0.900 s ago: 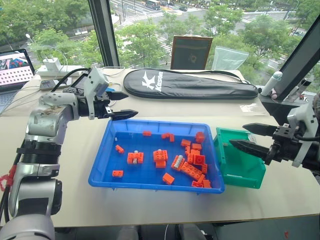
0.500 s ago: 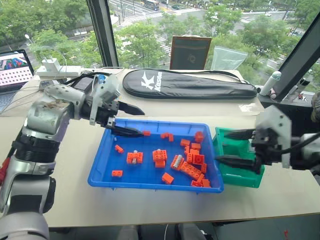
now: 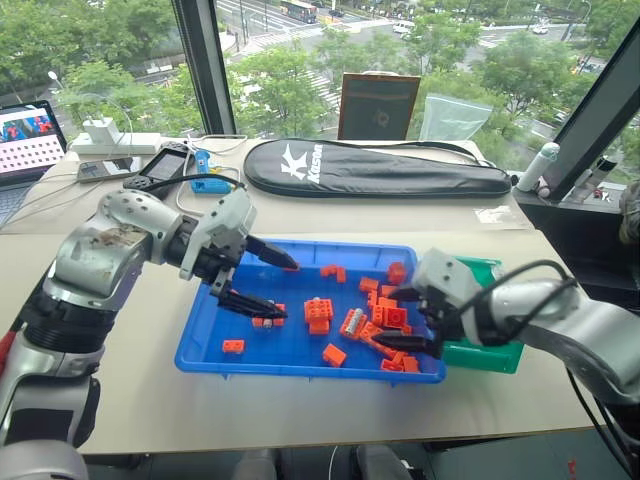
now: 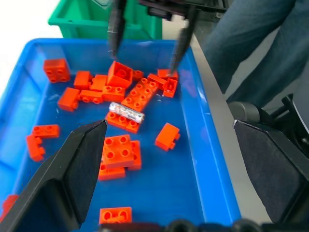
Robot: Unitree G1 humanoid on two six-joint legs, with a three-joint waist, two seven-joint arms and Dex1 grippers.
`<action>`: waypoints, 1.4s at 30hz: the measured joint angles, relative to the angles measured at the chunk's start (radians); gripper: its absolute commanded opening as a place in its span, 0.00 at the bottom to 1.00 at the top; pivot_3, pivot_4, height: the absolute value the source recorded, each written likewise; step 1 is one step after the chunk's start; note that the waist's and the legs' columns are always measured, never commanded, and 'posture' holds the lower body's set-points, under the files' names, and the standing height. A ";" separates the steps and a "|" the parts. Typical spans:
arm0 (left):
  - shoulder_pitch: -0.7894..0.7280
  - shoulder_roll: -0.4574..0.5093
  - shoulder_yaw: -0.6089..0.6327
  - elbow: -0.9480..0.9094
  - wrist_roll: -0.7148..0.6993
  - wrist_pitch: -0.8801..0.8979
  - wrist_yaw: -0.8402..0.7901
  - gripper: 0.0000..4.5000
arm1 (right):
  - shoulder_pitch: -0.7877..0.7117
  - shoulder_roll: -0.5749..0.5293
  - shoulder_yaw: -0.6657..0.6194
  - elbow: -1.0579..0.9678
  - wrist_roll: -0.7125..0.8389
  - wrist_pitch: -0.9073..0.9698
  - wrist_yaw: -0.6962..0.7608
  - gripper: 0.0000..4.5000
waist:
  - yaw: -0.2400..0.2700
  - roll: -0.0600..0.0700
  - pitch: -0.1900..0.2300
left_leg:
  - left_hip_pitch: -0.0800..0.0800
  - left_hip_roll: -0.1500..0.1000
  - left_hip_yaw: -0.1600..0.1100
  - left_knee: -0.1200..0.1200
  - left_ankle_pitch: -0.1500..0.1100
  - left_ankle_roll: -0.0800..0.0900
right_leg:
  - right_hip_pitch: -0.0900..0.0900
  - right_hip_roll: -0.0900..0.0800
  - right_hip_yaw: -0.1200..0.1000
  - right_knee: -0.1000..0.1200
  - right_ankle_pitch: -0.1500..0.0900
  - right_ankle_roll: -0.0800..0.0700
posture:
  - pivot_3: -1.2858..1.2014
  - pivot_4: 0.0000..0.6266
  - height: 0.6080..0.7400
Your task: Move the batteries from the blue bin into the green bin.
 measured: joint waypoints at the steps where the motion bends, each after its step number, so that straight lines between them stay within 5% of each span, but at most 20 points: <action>1: 0.008 0.006 0.000 -0.002 0.002 -0.009 0.000 1.00 | -0.018 0.023 0.015 0.021 -0.013 0.013 -0.008 0.99 | 0.000 0.000 0.000 | 0.000 0.000 0.000 0.000 0.000 0.000 | 0.000 0.000 0.000 0.000 0.000 0.000 | 0.52 0.24 1.00; 6: 0.024 -0.003 0.001 -0.012 0.021 -0.034 0.063 1.00 | -0.043 0.186 0.032 0.130 -0.049 0.129 -0.119 0.99 | 0.006 0.000 0.000 | -0.002 0.000 -0.002 0.003 0.000 0.000 | 0.000 0.001 0.000 0.001 0.000 0.000 | 0.52 0.24 1.00; 11: 0.036 -0.002 0.001 -0.018 0.031 -0.035 0.101 1.00 | -0.040 0.225 0.075 0.150 -0.104 0.149 -0.158 0.99 | 0.003 0.000 0.000 | -0.005 0.000 -0.003 0.005 0.000 0.000 | -0.001 0.002 0.000 0.002 0.000 0.000 | 0.52 0.24 1.00; 42: -0.013 -0.057 -0.025 0.039 0.099 -0.071 0.127 1.00 | -0.157 0.281 0.195 0.094 -0.234 0.143 -0.036 0.99 | 0.001 0.000 0.000 | -0.005 0.001 -0.005 0.006 0.000 0.000 | -0.001 0.005 0.001 0.004 0.000 0.000 | 0.52 0.24 1.00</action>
